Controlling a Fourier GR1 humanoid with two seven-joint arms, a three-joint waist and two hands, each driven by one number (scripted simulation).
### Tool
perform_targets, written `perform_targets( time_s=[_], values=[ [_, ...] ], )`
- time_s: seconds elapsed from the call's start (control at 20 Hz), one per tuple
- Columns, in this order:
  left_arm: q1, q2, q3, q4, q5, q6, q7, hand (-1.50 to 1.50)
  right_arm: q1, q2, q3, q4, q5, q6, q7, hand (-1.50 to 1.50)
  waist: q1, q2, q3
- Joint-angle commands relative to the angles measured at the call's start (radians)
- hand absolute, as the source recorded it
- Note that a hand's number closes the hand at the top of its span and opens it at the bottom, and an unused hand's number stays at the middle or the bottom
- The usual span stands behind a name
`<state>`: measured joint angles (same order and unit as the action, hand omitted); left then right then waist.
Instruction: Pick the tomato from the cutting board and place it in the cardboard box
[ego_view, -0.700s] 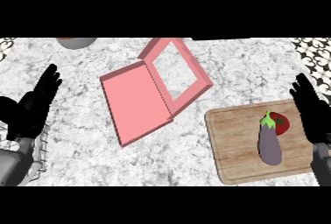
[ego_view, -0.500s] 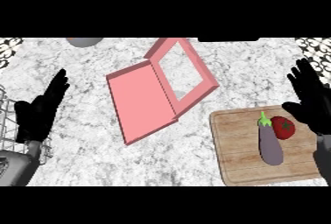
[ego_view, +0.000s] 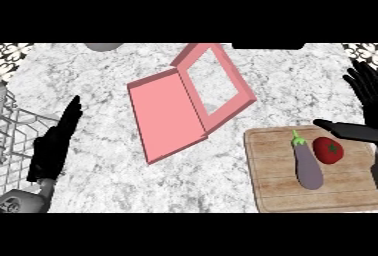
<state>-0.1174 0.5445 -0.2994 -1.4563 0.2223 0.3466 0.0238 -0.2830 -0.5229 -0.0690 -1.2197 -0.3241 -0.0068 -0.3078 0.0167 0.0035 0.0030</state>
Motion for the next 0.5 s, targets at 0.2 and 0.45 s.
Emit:
perform_targets(
  time_s=[0.2, 0.45],
  values=[
    [0.036, -0.019, -0.002, -0.031, -0.036, 0.025, 0.045, 0.0, 0.001, -0.215, 0.021, 0.156, 0.152, 0.219, -0.175, -1.5, -0.006, 0.0, -0.002],
    [0.072, -0.035, 0.009, 0.012, -0.033, 0.011, -0.029, 0.0, -0.028, -0.402, 0.111, 0.116, 0.311, 0.297, -0.123, -1.5, -0.007, -0.002, -0.005]
  ],
)
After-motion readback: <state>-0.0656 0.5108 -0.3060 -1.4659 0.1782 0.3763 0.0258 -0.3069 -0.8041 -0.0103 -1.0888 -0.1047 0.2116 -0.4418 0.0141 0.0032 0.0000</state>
